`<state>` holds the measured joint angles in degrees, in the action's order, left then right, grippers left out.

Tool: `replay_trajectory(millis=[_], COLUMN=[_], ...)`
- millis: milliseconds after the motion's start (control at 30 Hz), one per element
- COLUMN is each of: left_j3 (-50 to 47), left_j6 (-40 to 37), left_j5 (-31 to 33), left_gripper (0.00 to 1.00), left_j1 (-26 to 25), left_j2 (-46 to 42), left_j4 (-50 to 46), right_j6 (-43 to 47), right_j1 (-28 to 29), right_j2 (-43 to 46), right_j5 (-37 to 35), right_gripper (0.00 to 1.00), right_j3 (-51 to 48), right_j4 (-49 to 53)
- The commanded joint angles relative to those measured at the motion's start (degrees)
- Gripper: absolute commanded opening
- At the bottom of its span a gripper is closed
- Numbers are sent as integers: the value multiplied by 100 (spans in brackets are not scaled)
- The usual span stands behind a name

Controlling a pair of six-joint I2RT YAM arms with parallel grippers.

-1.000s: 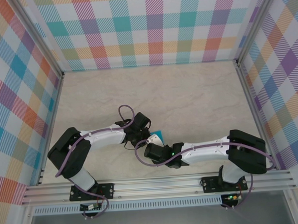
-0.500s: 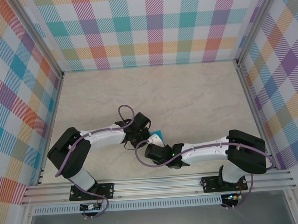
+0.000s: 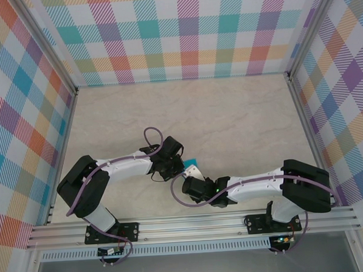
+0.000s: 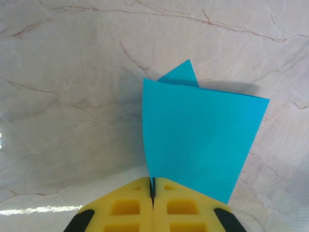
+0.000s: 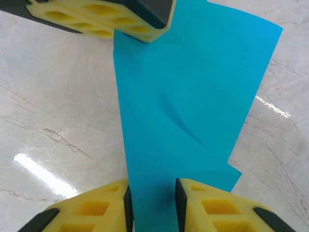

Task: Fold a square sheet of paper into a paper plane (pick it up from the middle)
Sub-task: Perform the fifth fold on the wing at the bottom-center of the table.

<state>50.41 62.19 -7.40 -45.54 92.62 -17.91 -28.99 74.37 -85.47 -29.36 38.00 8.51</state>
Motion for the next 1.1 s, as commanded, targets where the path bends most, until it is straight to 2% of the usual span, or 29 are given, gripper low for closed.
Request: replay_trajectory(millis=[0, 333, 433, 500, 600, 700, 867, 1067], left_j3=[95, 118, 136, 150, 169, 207, 120, -162], left_j6=[58, 56, 22, -14, -88, -196, -252, -330], left_j5=[38, 78, 116, 234, 463, 680, 831, 388], left_gripper=[0, 2, 13, 27, 38, 44, 45, 39], left_j1=[-57, -60, -62, -51, -27, 9, 27, 16], left_j2=[-165, -207, -315, -470, -745, -1023, -1358, -1374], left_j4=[-120, -204, -250, -333, -511, -761, -780, -13], right_j6=[83, -127, -288, -377, -511, -596, -784, -1205], right_j1=[51, 35, -59, -144, -321, -512, -961, -1691], right_j2=[-108, -70, -76, -3, 218, 490, 1079, 1463], right_j5=[-31, 205, 534, 766, 1161, 1506, 2280, 3282], right_gripper=[27, 13, 12, 11, 10, 10, 10, 11], right_j3=[68, -196, -352, -539, -849, -1137, -1697, -2176], right_j4=[-171, -496, -761, -1043, -1536, -1931, -2638, -3136])
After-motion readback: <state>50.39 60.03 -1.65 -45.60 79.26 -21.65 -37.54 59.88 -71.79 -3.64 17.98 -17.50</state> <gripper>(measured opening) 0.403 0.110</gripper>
